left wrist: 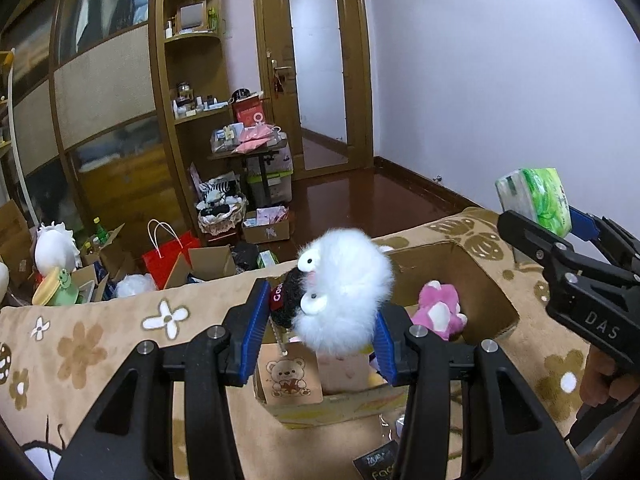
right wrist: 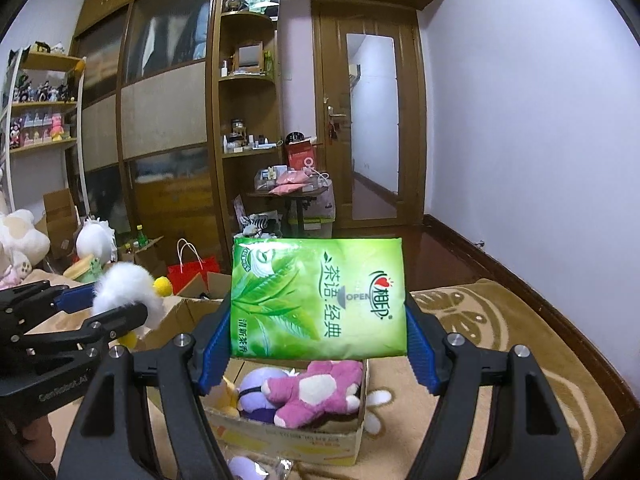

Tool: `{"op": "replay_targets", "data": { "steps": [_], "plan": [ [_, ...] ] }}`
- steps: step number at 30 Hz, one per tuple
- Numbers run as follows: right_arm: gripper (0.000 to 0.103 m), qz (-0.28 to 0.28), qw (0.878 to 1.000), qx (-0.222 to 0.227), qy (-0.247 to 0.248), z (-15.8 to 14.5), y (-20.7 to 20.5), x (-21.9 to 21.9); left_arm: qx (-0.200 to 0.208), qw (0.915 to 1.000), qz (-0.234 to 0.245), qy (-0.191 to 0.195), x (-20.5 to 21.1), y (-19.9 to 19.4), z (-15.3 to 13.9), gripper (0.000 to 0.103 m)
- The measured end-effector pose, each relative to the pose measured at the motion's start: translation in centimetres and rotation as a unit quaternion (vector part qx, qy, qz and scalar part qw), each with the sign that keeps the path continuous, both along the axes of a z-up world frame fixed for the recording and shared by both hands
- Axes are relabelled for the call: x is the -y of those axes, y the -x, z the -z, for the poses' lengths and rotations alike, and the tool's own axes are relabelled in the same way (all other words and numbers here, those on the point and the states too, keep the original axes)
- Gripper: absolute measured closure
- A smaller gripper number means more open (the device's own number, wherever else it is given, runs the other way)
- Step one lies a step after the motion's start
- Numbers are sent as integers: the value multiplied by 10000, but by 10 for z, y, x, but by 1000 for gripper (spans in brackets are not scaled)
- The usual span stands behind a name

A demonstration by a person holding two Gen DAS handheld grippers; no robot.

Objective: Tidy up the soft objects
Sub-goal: 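Lift the white keychain with the left tool while the right tool lifts the green tissue pack over the box, then lower both items into the box and open both tools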

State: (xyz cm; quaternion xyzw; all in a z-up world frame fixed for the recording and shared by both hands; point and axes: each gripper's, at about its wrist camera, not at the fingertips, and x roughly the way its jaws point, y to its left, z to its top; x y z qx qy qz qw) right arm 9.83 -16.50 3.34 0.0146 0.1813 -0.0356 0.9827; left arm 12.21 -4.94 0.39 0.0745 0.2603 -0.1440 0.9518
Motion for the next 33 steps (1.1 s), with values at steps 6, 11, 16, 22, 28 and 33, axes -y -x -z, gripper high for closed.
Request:
{"op": "replay_targets", "data": {
  "steps": [6, 11, 16, 22, 28, 33],
  "plan": [
    [26, 8, 10000, -92, -31, 9, -10, 1, -124, 9999, 61, -60, 4, -10, 12, 57],
    [26, -10, 9998, -194, -47, 13, -18, 0, -219, 9994, 221, -145, 13, -13, 22, 57],
    [25, -34, 9994, -313, -106, 21, -25, 1, -389, 9983, 354, -232, 20, -19, 34, 57],
    [25, -72, 9983, -478, -325, 28, -33, 6, -576, 9971, 419, -264, 25, -24, 45, 57],
    [25, -135, 9961, -624, -603, 37, -35, 15, -769, 9962, 346, -222, 25, -31, 52, 56],
    [25, -259, 9914, -803, -999, 47, -40, 23, -864, 9954, 363, -171, 24, -34, 54, 49]
  ]
}}
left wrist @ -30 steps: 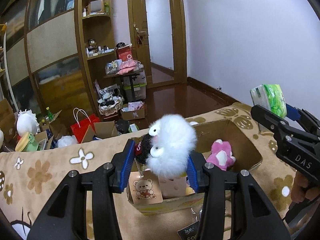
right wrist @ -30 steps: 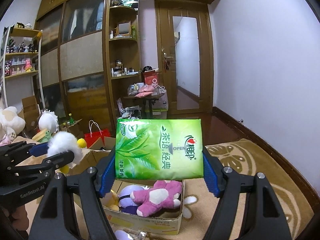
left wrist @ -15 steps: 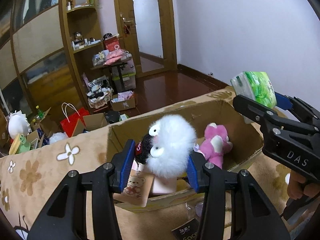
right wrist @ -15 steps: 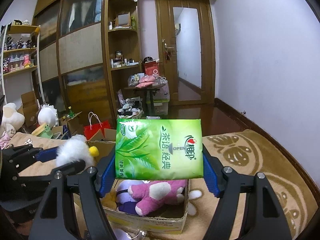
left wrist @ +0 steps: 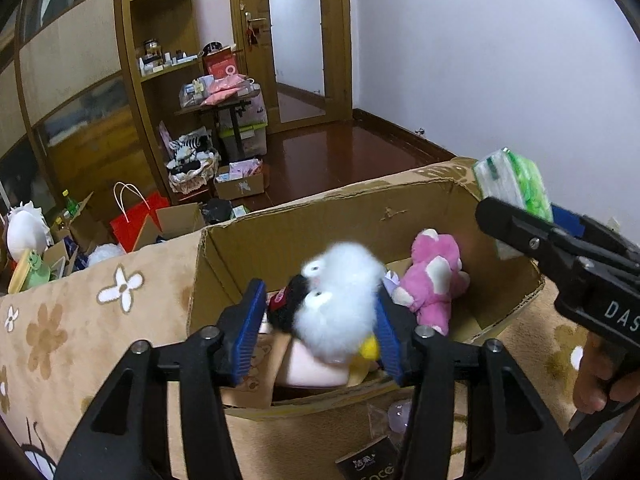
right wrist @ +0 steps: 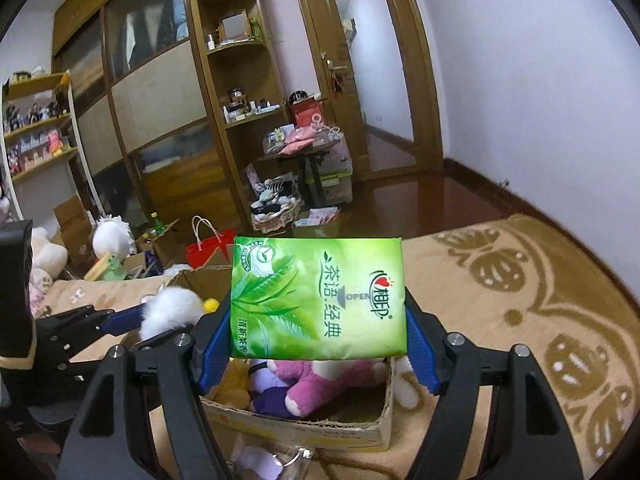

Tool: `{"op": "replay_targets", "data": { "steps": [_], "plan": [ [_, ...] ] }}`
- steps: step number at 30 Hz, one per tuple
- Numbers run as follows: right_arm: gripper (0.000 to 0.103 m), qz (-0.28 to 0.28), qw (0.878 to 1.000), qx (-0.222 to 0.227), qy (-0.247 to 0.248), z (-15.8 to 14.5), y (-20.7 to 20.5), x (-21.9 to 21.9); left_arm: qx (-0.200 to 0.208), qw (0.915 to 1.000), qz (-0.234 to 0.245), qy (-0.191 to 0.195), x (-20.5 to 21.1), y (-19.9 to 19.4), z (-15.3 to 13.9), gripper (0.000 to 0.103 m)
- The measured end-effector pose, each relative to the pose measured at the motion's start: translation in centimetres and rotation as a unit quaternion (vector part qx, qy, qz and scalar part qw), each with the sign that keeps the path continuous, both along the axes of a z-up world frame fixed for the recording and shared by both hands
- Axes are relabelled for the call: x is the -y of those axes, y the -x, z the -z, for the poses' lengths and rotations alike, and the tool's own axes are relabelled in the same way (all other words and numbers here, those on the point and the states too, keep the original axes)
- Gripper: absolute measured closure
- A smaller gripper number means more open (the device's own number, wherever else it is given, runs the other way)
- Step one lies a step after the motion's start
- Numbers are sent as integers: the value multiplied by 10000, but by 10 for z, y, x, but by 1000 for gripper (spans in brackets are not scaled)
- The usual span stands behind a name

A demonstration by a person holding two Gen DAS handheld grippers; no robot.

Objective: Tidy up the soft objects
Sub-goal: 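Lower both items into the box and open both tools, then withdraw both tools and lower them toward the black Face packet and clear bag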

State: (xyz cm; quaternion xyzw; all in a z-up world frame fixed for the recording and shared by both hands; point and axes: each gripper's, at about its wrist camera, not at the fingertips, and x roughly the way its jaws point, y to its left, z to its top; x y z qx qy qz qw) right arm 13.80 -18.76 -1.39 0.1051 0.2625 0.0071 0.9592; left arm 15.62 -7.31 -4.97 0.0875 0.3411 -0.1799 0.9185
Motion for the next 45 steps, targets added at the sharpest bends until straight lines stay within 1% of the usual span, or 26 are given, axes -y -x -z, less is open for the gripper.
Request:
{"op": "replay_targets", "data": {
  "steps": [2, 3, 7, 9, 12, 15, 17, 19, 21, 27, 31, 38, 45],
  "plan": [
    [25, -19, 9999, -78, -103, 4, -2, 2, 35, 10000, -11, -37, 0, 2, 0, 46],
    [25, -26, 9998, -107, -133, 6, -3, 2, 32, 10000, -6, -61, 1, 2, 1, 43],
    [25, -78, 9995, -212, -242, 10, -6, 3, 9, 9999, -33, -122, 1, 3, 2, 29],
    [25, -103, 9992, -268, -260, 12, -8, 3, -70, 9999, -31, -149, 2, 3, 4, 22],
    [25, -144, 9990, -354, -238, 15, -9, 0, -75, 9996, -76, -258, 1, 5, 6, 20],
    [24, -184, 9987, -408, -223, 16, -9, -1, -77, 9992, -114, -379, 2, 8, 6, 16],
    [22, -180, 9988, -407, -210, 15, -9, -2, -39, 9991, -136, -400, 0, 10, 5, 12],
    [18, -210, 9988, -397, -203, 14, -9, -2, -21, 9991, -156, -399, -1, 13, 4, 10],
    [15, -199, 9990, -373, -156, 12, -6, -3, -24, 9990, -207, -391, -3, 17, 3, 9],
    [1, -170, 9992, -336, -128, 4, 3, -5, -216, 9989, -310, -294, -10, 26, 2, 8],
    [0, -163, 9993, -339, -63, -1, 11, -9, -299, 9985, -399, -247, -17, 36, -2, 8],
    [0, -187, 9992, -343, -7, -9, 29, -15, -648, 9961, -570, -173, -29, 51, -7, 8],
    [0, -394, 9978, -461, 274, -13, 43, -24, -733, 9955, -505, -328, -30, 69, -9, 8]
  ]
}}
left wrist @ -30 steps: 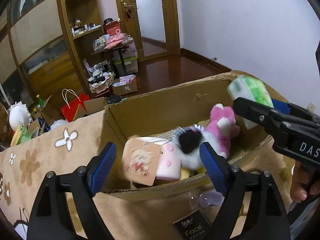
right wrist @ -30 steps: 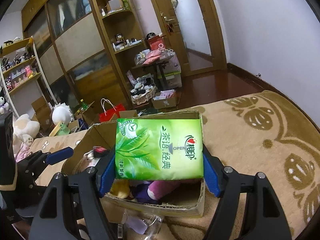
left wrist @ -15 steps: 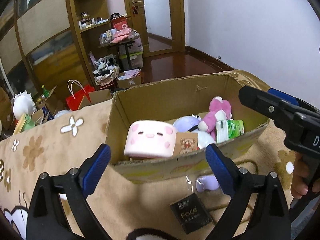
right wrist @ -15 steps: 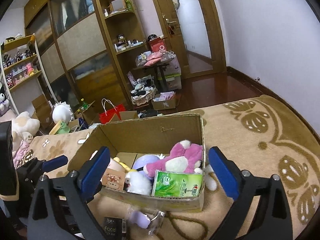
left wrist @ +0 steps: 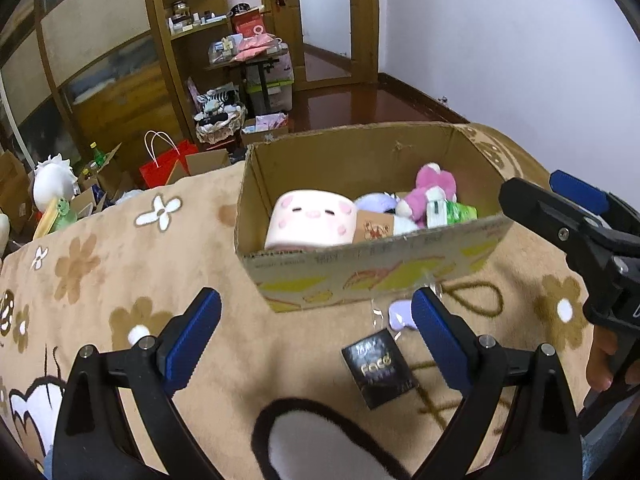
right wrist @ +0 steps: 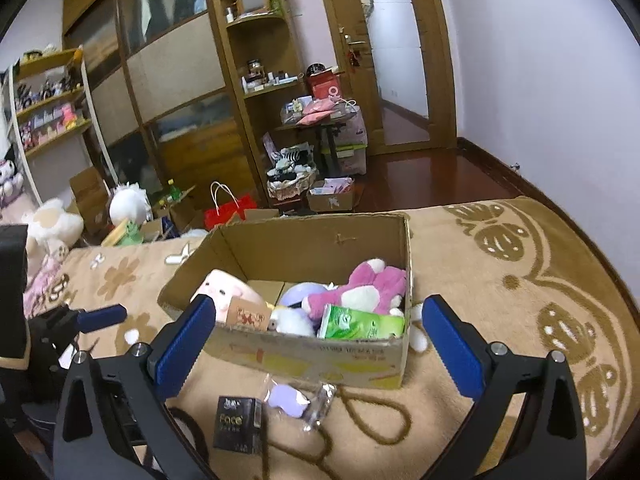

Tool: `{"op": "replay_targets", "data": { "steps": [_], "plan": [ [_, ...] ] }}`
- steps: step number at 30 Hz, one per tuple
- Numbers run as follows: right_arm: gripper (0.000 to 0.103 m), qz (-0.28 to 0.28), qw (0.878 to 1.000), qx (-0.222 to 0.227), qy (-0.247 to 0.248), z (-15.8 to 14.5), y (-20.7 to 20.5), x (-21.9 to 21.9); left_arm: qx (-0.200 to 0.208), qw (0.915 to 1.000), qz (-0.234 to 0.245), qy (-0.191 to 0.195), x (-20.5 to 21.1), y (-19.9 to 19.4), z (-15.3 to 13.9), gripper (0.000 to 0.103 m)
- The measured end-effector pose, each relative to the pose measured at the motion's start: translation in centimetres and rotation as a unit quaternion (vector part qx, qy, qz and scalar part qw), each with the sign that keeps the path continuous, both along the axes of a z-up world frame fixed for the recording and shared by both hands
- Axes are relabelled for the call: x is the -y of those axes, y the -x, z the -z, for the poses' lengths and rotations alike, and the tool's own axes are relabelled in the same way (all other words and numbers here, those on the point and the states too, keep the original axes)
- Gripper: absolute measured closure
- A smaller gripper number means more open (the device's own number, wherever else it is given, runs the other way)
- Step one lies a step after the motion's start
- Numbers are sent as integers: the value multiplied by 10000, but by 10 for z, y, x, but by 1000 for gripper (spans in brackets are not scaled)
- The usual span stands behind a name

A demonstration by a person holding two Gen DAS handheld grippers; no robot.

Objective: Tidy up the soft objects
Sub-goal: 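Withdraw both tools and lower them toward the black Face packet and clear bag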

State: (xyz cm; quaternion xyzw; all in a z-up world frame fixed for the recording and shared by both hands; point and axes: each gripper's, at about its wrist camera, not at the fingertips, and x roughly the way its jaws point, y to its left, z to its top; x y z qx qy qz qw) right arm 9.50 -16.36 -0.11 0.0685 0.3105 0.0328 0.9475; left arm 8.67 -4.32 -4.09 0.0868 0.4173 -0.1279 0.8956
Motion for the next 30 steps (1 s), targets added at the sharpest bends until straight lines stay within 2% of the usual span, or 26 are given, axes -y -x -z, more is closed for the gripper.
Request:
{"op": "replay_targets", "data": {
  "steps": [7, 11, 15, 20, 30],
  "plan": [
    [0, 9, 9999, -126, 34, 1, 10, -3, -224, 9997, 101, -70, 5, 7, 7, 8],
    [0, 71, 9995, -318, -34, 11, 8, -1, -404, 9991, 103, -99, 7, 3, 18, 8],
    [0, 97, 9985, -538, -99, 25, 4, 1, -555, 9984, 59, 51, 5, -4, 25, 8],
    [0, 99, 9973, -725, -113, 37, -1, 2, -1001, 9940, 27, 447, -2, -13, 37, 8],
    [0, 112, 9950, -977, -171, 55, -9, 2, -1499, 9873, 56, 528, 7, -22, 62, 8]
  ]
}}
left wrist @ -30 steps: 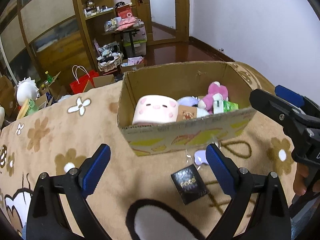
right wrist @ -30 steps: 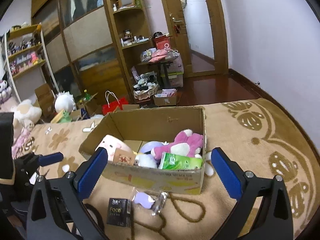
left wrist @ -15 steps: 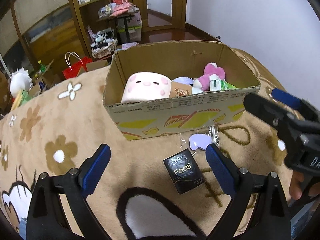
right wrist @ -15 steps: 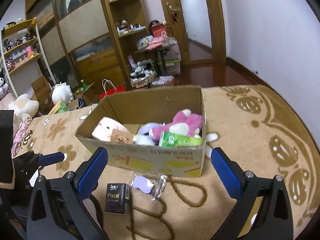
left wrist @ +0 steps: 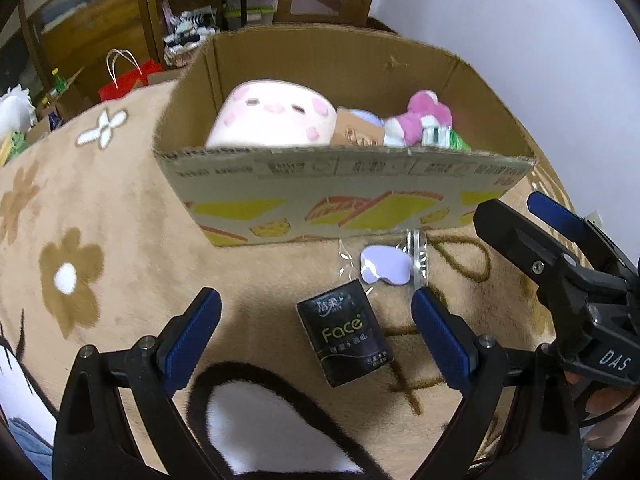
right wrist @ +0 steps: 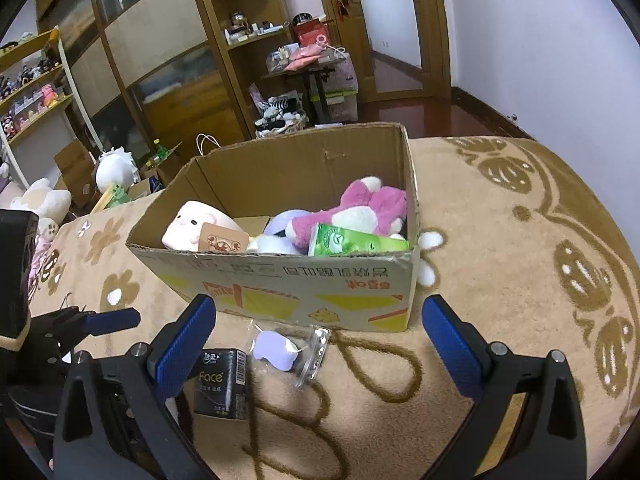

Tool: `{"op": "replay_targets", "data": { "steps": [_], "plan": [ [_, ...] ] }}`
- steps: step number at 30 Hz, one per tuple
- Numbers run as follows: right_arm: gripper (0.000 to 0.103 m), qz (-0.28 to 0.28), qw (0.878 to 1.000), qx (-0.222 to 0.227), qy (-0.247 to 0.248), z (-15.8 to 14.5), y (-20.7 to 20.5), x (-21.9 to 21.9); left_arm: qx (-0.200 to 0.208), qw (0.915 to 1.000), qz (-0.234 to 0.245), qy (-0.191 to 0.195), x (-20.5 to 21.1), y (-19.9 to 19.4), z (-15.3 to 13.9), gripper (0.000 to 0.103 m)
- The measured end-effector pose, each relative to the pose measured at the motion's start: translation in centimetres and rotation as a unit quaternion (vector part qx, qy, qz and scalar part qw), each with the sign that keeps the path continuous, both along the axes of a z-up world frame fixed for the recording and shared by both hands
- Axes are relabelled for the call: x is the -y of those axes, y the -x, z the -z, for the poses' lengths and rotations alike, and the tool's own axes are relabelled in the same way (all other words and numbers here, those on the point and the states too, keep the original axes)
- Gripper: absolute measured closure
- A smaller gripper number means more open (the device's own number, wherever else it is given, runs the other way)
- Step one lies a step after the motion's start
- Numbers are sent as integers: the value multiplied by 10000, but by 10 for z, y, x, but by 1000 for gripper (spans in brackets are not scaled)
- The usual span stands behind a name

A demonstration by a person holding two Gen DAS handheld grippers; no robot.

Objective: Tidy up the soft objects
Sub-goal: 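Withdraw both tools and lower them toward the black Face packet and clear bag, then grasp the black Face packet with the left tool while the right tool grasps the clear bag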

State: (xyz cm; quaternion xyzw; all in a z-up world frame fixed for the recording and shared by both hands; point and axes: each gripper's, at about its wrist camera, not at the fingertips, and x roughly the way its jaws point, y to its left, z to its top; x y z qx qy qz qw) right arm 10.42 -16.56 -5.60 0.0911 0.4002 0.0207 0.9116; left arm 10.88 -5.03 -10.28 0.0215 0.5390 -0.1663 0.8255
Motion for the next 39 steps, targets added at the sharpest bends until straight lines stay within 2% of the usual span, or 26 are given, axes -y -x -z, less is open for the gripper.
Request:
{"op": "replay_targets", "data": {
  "steps": [5, 13, 19, 23, 29, 36, 39],
  "plan": [
    [0, -45, 9998, -201, -31, 11, -7, -1, -241, 9996, 114, -33, 7, -1, 12, 8],
    [0, -133, 9985, -530, -18, 32, -15, -4, -710, 9964, 272, -380, 20, -3, 37, 8],
    [0, -154, 9981, -599, -49, 41, -20, -6, -799, 9945, 170, -656, 22, -5, 48, 8],
    [0, -200, 9976, -656, -73, 47, -24, -8, -956, 9939, 58, -548, 17, -8, 55, 8],
    [0, -299, 9964, -770, -186, 53, -27, -15, -913, 9940, -63, -597, 9, -13, 53, 8],
    [2, -488, 9940, -911, -349, 61, -34, -30, -1244, 9920, -51, -225, -6, -18, 60, 22],
    [3, -516, 9926, -1036, -355, 68, -38, -35, -1271, 9915, -125, -250, -14, -21, 62, 35]
  ]
}}
